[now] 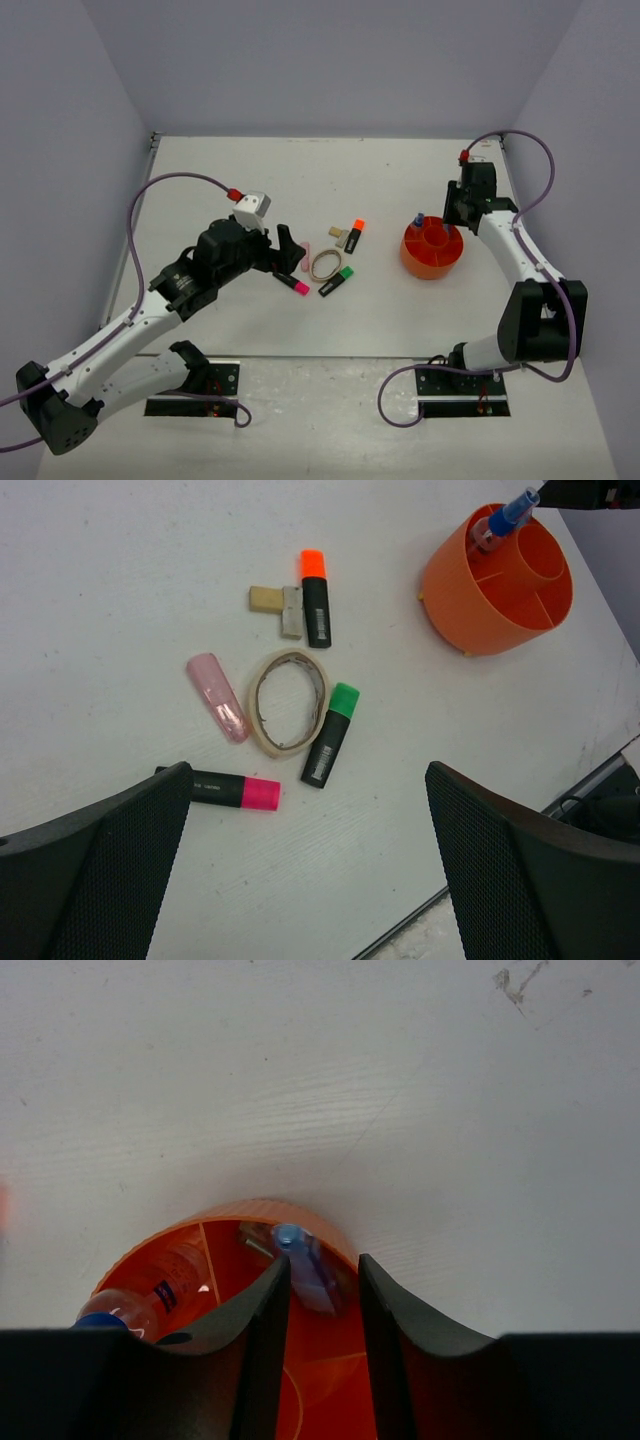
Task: Sort the stationery into containers
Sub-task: Place the stationery in the storage box, then pick up the stationery from the center of the board.
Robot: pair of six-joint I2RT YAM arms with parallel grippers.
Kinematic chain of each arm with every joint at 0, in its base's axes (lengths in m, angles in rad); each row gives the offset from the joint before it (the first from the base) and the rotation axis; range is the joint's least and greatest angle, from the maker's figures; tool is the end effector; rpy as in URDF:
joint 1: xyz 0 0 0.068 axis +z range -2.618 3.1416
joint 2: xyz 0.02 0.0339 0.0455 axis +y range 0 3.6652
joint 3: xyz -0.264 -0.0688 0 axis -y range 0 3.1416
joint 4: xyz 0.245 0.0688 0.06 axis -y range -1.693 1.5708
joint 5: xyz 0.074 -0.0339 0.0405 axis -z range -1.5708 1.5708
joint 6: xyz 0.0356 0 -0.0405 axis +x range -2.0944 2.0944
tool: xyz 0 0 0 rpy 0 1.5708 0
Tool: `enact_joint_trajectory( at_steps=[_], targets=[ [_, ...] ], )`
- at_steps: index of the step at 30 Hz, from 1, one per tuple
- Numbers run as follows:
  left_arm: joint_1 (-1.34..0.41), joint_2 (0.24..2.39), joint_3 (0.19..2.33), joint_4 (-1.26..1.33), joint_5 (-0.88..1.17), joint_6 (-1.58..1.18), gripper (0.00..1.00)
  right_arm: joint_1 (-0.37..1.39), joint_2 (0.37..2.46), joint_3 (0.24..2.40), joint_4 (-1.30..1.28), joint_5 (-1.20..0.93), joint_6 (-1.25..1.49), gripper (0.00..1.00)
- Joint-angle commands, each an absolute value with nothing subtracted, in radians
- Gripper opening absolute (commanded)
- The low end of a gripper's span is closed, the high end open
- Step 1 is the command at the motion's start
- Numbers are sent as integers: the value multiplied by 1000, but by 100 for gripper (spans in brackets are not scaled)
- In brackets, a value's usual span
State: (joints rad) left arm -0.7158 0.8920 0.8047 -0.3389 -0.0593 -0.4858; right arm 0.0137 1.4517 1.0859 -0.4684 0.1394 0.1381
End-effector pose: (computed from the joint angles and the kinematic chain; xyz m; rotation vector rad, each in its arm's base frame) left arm 0.1548 -0.1318 0.3121 0.1980 2.0587 -0.7025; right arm 0.3123 -0.0007 0.2631 0.2133 2.3871 -0.0967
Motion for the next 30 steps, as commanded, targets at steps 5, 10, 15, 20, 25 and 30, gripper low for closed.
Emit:
enact_joint_trajectory(
  at_steps=[5,10,15,20,25,30],
  targets=[
    [-716,963,819,-350,-118,-488,100,21,1378,1123,-500,140,146,36],
    [-716,1148,909,-423,-175,-518,100,50,1273,1171,-525,99,160,37],
    [-710,1415,1025,-473,-270,-581,100,178,1161,1198,-518,56,188,37],
    [-707,1691,1208,-538,-366,-677,92,244,1113,1195,-518,14,217,36],
    [-707,1800,1271,-538,-471,-754,82,244,1062,1177,-549,15,190,39],
    [-703,1883,1307,-543,-481,-780,69,248,1012,1158,-507,-89,210,41]
  ],
)
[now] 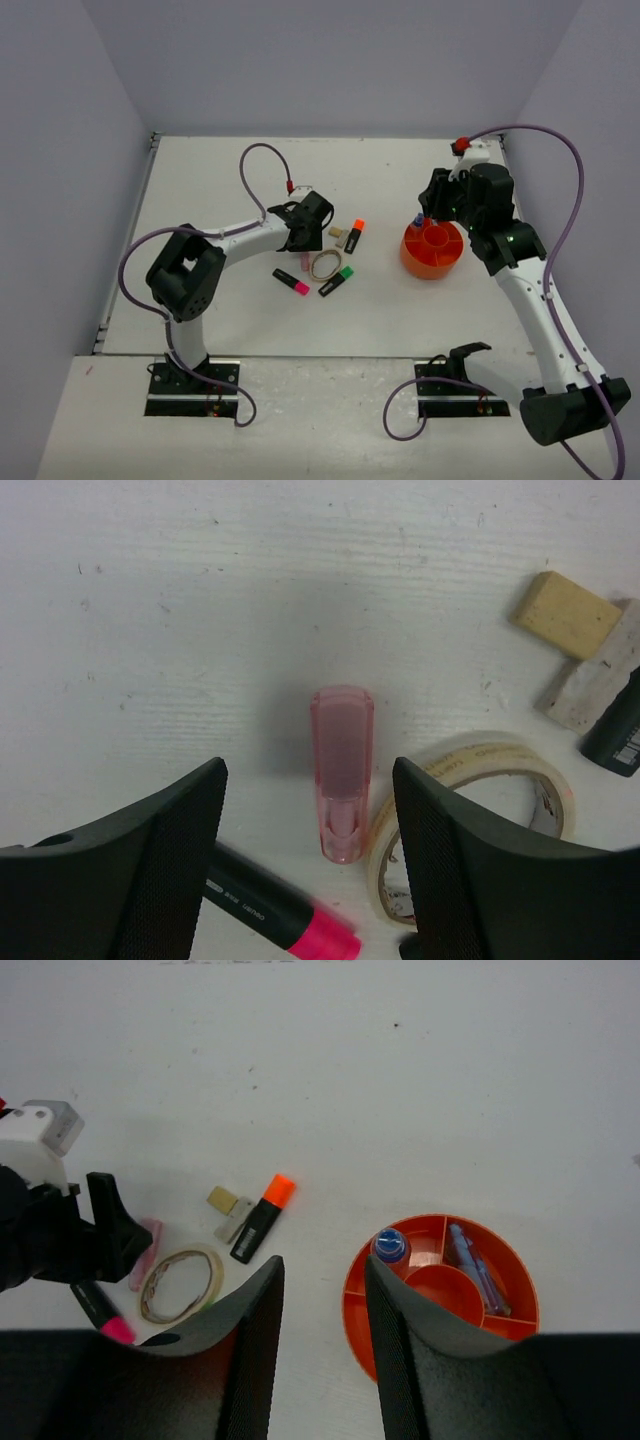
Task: Sort the stationery into containers
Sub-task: Pick up the stationery from the center of the board.
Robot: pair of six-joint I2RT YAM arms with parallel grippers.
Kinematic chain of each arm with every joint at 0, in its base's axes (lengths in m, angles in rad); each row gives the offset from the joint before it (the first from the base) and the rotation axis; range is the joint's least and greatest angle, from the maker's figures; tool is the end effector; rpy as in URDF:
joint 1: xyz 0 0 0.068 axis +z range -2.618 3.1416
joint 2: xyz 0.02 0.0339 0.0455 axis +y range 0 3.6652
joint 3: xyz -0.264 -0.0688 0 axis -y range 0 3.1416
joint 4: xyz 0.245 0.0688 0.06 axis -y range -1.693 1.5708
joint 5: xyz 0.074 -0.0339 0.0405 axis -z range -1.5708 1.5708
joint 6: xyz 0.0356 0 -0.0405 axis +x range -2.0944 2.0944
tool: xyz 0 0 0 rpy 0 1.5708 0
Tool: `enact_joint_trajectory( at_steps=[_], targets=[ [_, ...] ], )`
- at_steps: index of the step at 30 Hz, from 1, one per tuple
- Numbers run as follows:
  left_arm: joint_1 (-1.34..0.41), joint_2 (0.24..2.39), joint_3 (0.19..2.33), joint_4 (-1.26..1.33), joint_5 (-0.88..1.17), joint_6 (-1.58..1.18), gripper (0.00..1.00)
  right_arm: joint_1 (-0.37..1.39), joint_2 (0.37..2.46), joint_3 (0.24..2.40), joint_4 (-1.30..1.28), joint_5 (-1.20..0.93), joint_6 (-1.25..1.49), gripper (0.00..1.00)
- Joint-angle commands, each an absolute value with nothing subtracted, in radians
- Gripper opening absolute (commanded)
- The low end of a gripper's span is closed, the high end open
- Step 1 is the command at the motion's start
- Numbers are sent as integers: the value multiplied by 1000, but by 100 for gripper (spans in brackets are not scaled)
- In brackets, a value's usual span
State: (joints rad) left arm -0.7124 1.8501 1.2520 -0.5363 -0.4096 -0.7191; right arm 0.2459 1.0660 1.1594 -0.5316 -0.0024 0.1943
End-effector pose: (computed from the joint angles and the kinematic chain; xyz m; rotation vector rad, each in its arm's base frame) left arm 0.2924 -0.2338 0.1822 -0.1260 2.5494 0.0287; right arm 0.2230 0.0560 0.3807 -0.0537 2.0196 0.2828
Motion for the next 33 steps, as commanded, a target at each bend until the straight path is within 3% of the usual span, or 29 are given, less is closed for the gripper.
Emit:
enact_joint_trajectory(
  at_steps=[1,8,15,20,33],
  targets=[
    [-703,1893,1305,-538,-468,-783,69,248,1009,1158,-503,-96,212,41],
    [-709,1913,1245,-492,-405,-801,65,250,1012,1147,-480,-128,218,41],
    [-714,1899,1176,-467,-378,-811,33,252,1014,1128,-457,-158,231,41],
    [-711,1892,1153,-433,-359,-792,1,250,1017,1114,-425,-275,258,42],
    [-726,1484,957,-101,-214,-546,0,253,1169,1091,-285,-699,498,56]
  ],
)
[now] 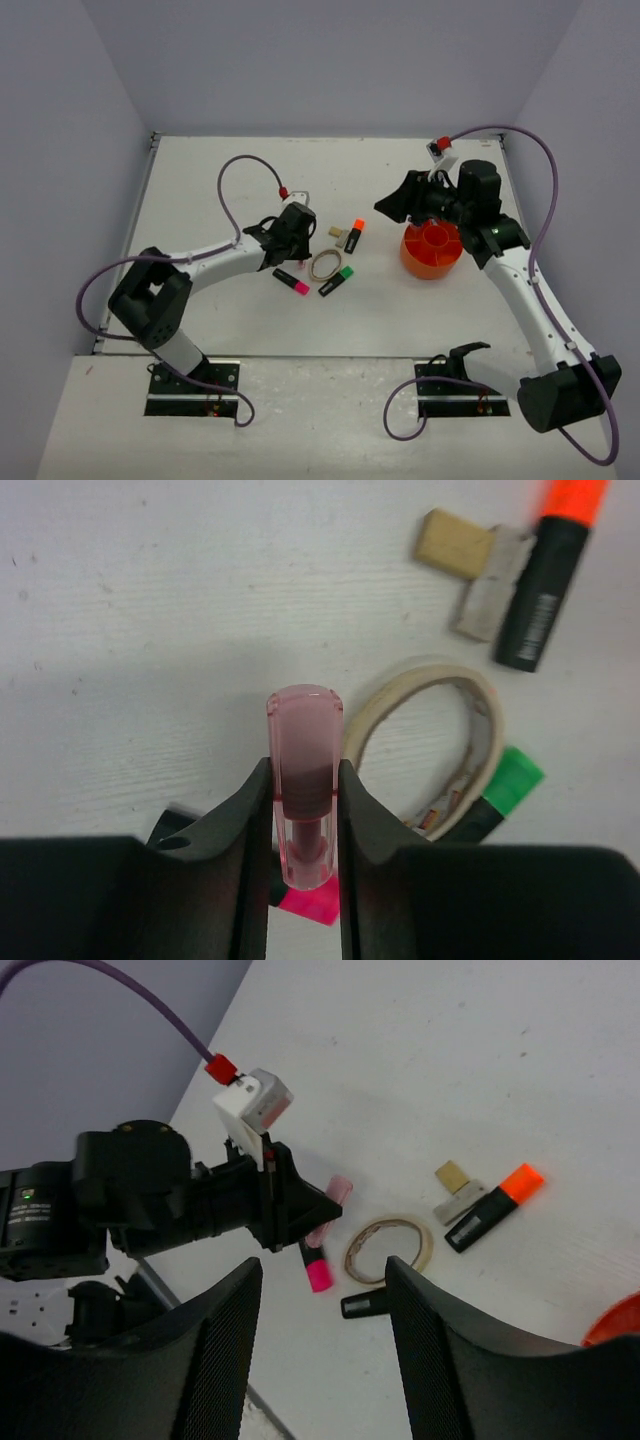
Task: Sort the stationery into containers
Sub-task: Pick up the stationery from the center of the board.
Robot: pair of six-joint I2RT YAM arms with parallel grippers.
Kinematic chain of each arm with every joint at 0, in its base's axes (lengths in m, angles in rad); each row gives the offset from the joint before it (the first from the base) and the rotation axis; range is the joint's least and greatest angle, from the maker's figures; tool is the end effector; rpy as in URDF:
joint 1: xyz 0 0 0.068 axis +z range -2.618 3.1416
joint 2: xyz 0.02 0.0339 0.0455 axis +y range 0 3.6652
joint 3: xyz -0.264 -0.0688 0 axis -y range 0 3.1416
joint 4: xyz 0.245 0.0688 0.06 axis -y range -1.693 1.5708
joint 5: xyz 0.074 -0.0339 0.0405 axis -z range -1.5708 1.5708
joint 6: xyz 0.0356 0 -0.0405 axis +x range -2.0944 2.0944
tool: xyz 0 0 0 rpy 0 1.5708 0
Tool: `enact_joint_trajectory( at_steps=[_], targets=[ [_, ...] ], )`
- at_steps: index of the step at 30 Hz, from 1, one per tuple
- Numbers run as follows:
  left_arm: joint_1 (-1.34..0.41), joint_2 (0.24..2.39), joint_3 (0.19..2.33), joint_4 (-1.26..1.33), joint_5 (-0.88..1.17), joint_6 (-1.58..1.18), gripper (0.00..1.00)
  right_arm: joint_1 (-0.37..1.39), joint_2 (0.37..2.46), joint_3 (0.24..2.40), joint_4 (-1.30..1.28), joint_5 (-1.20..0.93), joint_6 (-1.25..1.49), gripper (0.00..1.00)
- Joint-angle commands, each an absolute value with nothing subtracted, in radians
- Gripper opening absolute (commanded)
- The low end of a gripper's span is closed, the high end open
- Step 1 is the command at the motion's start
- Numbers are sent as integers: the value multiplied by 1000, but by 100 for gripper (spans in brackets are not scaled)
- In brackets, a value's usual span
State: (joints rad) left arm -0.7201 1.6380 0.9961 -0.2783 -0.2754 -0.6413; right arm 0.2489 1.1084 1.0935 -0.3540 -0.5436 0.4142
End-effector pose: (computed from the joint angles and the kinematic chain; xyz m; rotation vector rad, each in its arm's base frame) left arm 0.2586 -0.2139 0.1921 -0.0180 2.4601 -0.2570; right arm 0.2334 0.0783 0.3684 -0.2125 1.9951 0.9591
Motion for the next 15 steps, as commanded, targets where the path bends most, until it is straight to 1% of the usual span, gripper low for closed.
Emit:
enact_joint_trajectory(
  at_steps=[1,5,9,12,15],
  targets=[
    [-726,1477,952,-75,-186,-543,0,254,1171,1090,-278,-707,499,55],
    [-760,1313,817,153,23,-439,0,297,1234,1084,-240,-744,502,55],
    [-774,1243,775,281,189,-418,0,366,1281,1101,-235,-727,502,55],
    [-780,1211,757,337,238,-415,0,411,1314,1119,-255,-683,495,53],
    [-785,1193,750,355,240,-416,0,447,1343,1123,-277,-642,492,51]
  ],
)
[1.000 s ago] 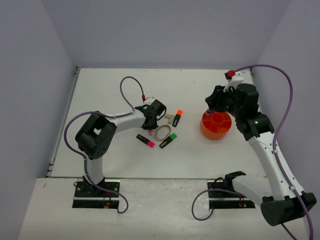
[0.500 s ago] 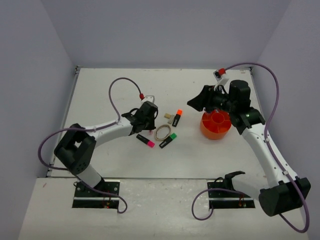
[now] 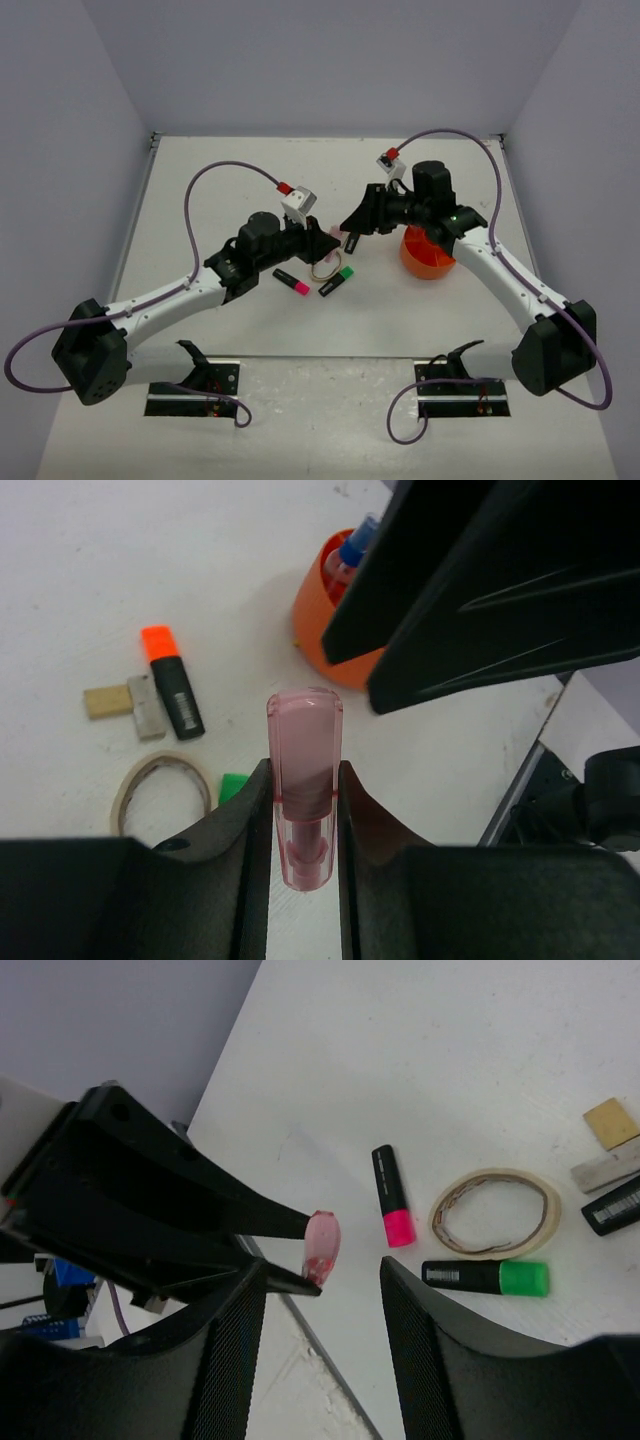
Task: Sort the stationery into containers
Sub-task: Pick up the stationery from the center of the board, then place the stationery in the storage box.
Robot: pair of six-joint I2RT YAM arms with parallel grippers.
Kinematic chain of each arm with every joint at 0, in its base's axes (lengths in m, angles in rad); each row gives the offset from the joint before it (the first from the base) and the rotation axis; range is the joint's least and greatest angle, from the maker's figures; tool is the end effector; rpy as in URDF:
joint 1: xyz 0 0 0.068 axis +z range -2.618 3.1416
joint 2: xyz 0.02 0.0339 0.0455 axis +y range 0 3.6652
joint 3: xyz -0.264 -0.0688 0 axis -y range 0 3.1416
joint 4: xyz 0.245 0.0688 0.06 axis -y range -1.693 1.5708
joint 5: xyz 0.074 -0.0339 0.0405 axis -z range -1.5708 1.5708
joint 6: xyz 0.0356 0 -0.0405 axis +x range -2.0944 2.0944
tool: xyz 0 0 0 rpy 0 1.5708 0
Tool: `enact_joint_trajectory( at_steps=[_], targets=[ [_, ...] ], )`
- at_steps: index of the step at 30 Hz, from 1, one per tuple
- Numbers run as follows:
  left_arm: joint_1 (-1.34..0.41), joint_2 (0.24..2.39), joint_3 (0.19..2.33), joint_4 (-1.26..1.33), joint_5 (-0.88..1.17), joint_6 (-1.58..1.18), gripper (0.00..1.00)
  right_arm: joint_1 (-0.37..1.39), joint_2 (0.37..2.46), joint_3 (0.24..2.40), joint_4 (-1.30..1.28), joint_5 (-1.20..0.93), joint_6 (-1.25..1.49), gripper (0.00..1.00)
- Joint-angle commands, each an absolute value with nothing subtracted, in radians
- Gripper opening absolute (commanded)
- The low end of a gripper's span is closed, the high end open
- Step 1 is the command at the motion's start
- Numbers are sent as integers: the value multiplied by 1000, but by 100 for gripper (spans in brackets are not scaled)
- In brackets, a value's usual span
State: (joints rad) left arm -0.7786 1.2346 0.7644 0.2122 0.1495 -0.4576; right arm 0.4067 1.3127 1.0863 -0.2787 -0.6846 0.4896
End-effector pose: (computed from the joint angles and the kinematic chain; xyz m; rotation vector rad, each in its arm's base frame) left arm 0.1985 -0.2033 0.2773 0.4212 1.9002 -0.9860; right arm 0.2609 0.1369 0.3231 -0.3619 2.1643 1.2384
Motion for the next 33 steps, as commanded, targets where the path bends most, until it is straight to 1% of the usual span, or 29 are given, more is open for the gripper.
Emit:
enact_joint_trajectory(
  at_steps=[1,3,7,8,9,10,11,12,13,14,15,16,18,20,21,23,25,26,27,29,33],
  targets=[
    [-785,1190,749,359,241,-416,0,455,1350,1123,-284,-628,489,50],
    [-786,1190,747,365,246,-416,0,474,1359,1119,-284,-620,490,47],
    [-787,1190,736,387,266,-422,0,492,1371,1117,-269,-638,496,30],
    [-787,1192,736,396,270,-425,0,492,1379,1118,-262,-656,497,22],
    [-787,1192,736,395,270,-425,0,492,1382,1117,-256,-664,499,9],
    [-787,1196,738,392,271,-424,0,492,1383,1118,-251,-667,501,1],
    [-788,1198,742,382,266,-422,11,492,1381,1118,-255,-660,500,0],
    [-788,1200,749,370,258,-420,35,492,1378,1120,-263,-648,494,0],
    [-787,1199,758,355,242,-421,78,490,1373,1125,-275,-628,478,0],
    [-787,1198,768,326,205,-427,96,483,1363,1128,-297,-585,457,0],
    [-787,1197,780,295,174,-429,100,473,1351,1131,-319,-541,443,0],
    [-787,1195,794,262,142,-428,100,461,1336,1132,-338,-491,431,0],
    [-787,1196,837,79,23,-436,100,402,1269,1124,-409,-350,400,0],
    [-787,1197,865,-48,-114,-454,100,333,1215,1124,-455,-225,354,0],
    [-786,1194,873,-89,-145,-466,100,288,1196,1124,-467,-107,336,0],
    [-787,1182,863,-178,-197,-492,100,221,1148,1129,-496,57,292,0],
    [-787,1167,841,-204,-199,-502,100,178,1109,1125,-495,265,262,0],
    [-787,1161,831,-211,-193,-503,100,163,1092,1112,-471,275,250,0],
    [-787,1154,821,-216,-187,-505,100,147,1073,1090,-395,353,227,0],
    [-787,1138,802,-220,-176,-505,100,107,1029,1004,-287,385,149,0],
    [-787,1111,796,-247,-162,-500,100,80,1045,947,-124,353,21,0]
  ],
)
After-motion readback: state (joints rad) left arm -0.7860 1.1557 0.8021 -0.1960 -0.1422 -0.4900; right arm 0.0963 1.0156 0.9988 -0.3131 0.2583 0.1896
